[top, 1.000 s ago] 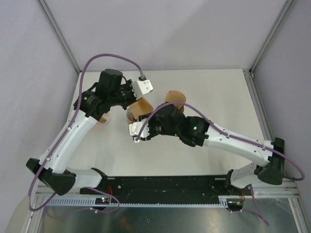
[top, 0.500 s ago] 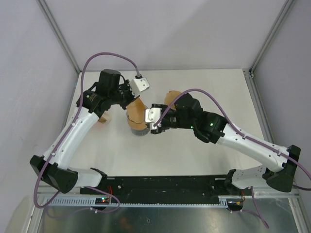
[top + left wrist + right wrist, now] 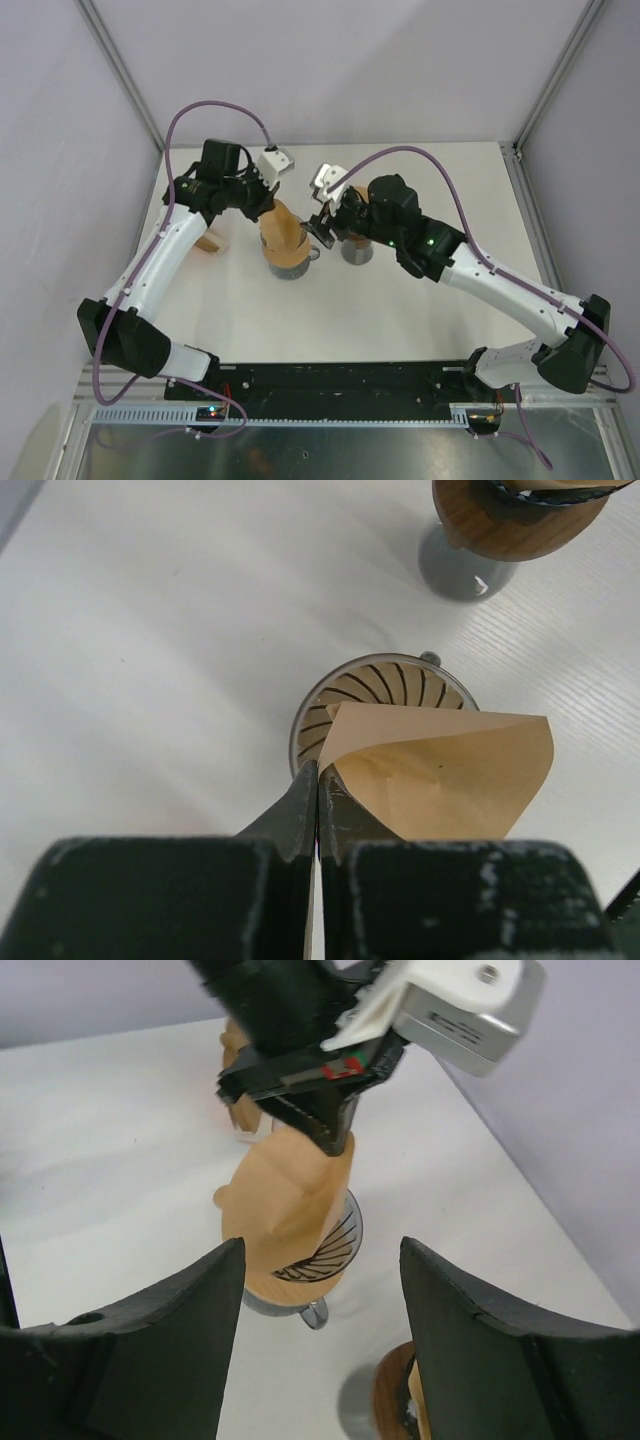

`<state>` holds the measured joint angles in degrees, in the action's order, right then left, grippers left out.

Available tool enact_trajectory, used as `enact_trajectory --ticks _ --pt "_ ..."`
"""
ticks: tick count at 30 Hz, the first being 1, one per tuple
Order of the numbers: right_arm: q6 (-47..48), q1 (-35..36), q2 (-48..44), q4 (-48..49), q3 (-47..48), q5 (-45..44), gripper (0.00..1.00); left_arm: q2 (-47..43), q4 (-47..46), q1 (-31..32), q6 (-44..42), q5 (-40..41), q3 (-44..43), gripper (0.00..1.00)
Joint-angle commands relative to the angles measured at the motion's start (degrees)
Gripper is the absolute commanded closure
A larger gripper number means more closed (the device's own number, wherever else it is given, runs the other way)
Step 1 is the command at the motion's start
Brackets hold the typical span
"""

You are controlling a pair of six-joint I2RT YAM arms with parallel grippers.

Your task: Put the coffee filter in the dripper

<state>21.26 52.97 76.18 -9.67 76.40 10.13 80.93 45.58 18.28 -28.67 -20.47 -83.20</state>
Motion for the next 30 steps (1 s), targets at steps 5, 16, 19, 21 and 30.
enact_trajectory --ticks 5,16,19,21,30 --pt "-17.7 -0.3 4.5 7.5 0.2 -9.8 0.29 0.8 0.9 -2.2 4.4 -4.0 1.5 1.0" --pt "-25.5 -0.7 10.1 9.1 0.1 -14.9 0.28 5.9 2.1 -2.8 4.1 -3.2 1.7 0.94" --pt "-25.8 -0.7 11.1 9.1 0.2 -15.2 0.28 6.5 2.1 -2.8 3.8 -2.5 1.8 0.8" --pt "-25.9 -0.7 11.7 9.1 0.3 -15.2 0.28 6.4 2.1 -2.8 3.7 -2.4 1.6 0.67" --pt "-24.0 0.7 13.8 10.1 2.7 -15.0 0.4 4.4 2.1 -3.0 3.7 -4.1 -1.6 0.35"
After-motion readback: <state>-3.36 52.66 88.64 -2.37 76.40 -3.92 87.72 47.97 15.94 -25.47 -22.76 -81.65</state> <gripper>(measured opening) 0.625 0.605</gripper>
